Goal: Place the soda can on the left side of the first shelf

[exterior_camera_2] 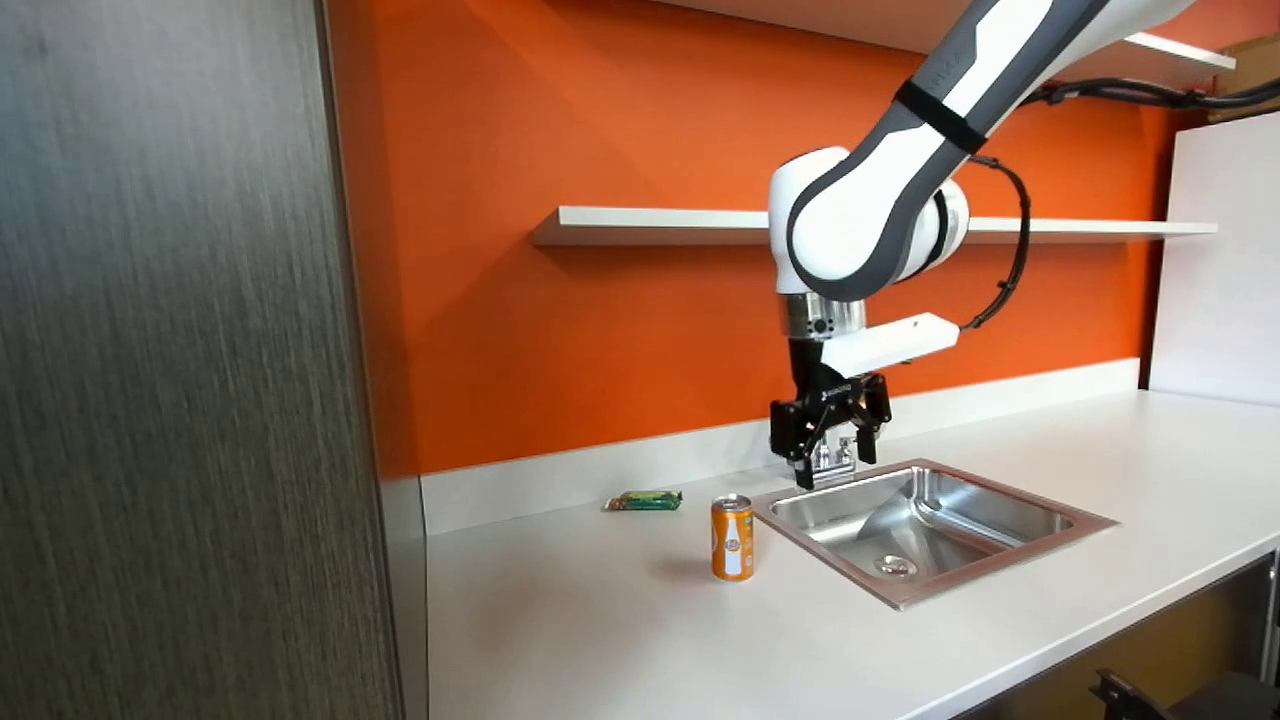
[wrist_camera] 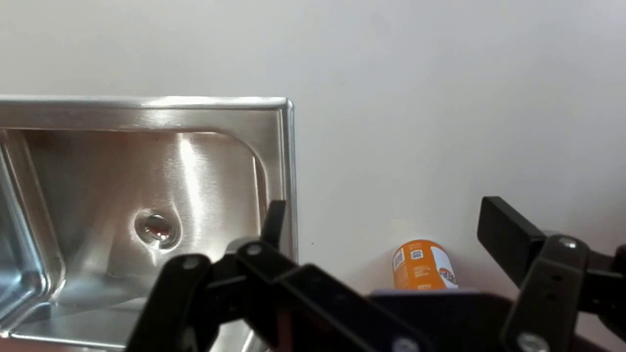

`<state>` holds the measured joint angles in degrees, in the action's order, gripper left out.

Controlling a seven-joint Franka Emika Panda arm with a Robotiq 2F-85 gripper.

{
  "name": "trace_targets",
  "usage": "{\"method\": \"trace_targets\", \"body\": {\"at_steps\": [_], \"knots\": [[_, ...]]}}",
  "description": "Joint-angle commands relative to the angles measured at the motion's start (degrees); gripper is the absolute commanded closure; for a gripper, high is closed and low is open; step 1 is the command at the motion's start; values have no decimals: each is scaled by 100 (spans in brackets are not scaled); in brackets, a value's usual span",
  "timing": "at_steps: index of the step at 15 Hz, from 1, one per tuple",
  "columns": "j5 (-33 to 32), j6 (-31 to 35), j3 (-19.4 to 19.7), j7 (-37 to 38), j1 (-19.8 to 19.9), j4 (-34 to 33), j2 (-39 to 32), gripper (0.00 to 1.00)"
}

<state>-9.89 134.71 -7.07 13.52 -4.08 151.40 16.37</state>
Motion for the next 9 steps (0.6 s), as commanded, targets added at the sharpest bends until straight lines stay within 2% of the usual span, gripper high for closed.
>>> {"method": "trace_targets", "body": {"at_steps": [1,9], "knots": [[92,166,-230,206,-115,71,-151,0],[278,875,-338,570,-214,-59,-843,0]]}}
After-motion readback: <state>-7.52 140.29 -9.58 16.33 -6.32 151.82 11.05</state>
